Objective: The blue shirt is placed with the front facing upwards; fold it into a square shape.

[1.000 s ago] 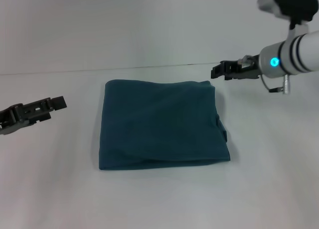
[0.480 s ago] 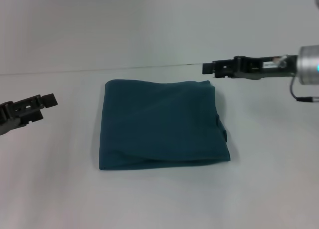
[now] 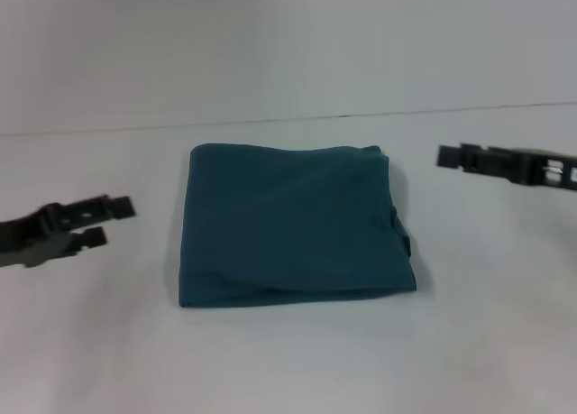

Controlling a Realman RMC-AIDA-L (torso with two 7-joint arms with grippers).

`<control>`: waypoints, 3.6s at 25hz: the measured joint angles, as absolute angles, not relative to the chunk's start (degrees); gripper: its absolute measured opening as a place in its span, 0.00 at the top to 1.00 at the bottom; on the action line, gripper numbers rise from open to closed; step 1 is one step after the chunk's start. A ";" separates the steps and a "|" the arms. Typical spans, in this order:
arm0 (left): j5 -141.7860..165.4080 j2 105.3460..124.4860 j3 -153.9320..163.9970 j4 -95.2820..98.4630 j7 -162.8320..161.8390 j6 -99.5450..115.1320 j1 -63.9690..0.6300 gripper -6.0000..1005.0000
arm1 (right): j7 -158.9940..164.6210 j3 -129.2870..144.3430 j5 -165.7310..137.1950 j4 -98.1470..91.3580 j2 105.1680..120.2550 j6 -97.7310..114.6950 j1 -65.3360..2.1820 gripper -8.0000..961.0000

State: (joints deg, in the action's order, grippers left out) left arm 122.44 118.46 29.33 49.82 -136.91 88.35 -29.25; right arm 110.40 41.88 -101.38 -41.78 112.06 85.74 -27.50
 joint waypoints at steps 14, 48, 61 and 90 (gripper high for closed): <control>132.71 122.13 47.19 46.33 -131.52 68.61 -35.46 0.08 | 109.63 40.07 -102.02 -41.48 112.05 83.07 -24.65 0.01; 133.55 122.92 53.19 39.42 -139.35 62.19 -42.81 0.17 | 109.69 38.61 -101.58 -40.34 111.46 82.91 -24.55 0.02; 133.68 123.22 53.44 40.32 -139.43 62.91 -42.54 0.55 | 109.68 38.04 -101.49 -40.10 111.44 83.47 -24.40 0.02; 137.50 121.98 44.37 52.90 -141.53 75.00 -32.59 0.90 | 110.39 36.89 -101.51 -39.99 111.14 83.34 -24.95 0.02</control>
State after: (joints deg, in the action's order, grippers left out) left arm 137.50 121.98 44.37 52.90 -141.53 75.00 -32.59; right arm 110.39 36.89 -101.51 -39.99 111.14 83.34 -24.95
